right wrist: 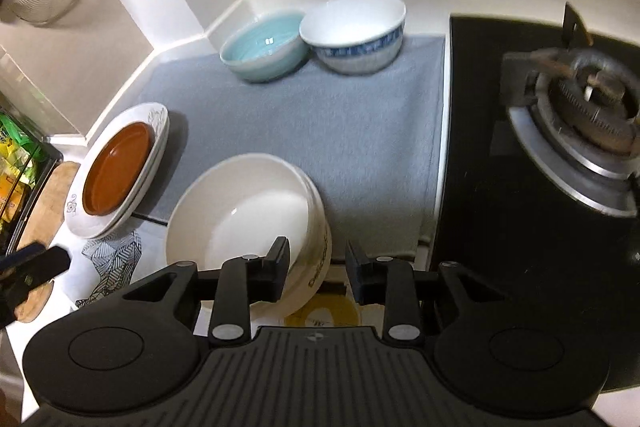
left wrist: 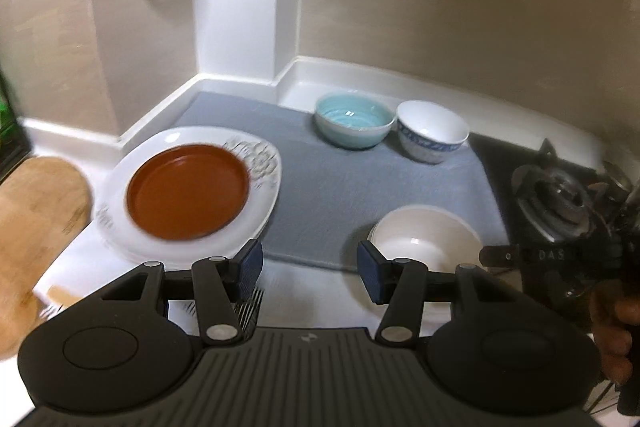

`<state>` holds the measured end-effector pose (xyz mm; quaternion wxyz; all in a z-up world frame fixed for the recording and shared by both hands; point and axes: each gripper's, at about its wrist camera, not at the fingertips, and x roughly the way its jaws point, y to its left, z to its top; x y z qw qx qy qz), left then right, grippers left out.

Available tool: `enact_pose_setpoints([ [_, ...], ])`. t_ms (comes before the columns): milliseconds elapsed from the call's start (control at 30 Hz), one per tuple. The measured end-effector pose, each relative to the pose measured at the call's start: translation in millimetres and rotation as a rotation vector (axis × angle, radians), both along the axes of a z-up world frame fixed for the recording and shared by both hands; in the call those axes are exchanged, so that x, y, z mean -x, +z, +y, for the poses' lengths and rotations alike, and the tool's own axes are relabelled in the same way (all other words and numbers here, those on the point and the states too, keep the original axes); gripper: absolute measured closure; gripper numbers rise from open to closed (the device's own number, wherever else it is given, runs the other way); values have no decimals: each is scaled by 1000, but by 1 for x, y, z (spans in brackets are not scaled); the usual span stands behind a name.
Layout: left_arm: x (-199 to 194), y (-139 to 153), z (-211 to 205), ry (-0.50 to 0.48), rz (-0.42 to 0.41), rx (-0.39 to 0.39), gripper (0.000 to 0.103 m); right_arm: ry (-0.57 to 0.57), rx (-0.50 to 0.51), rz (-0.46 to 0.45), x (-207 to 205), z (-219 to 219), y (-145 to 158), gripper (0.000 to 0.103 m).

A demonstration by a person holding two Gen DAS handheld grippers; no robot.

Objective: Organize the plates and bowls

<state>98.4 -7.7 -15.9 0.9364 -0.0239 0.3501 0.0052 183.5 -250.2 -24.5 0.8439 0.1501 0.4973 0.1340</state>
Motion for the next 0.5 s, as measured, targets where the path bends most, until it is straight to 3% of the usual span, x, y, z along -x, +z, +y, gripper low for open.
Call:
enact_pose_setpoints([
  [200, -26, 4, 14, -72, -37, 42, 47, -49, 36, -67, -1, 4, 21, 60],
  [233, -30, 2, 18, -77, -30, 56, 50, -51, 45, -69, -2, 7, 22, 60],
  [300, -38, -3, 23, -98, -15, 82, 70, -55, 71, -63, -5, 12, 24, 60],
  [400, -49, -8, 26, -142, -6, 94, 85, -86, 75, -60, -7, 18, 29, 60],
  [500, -62, -11, 31, -167, -8, 117, 85, -94, 90, -62, -6, 26, 34, 60],
])
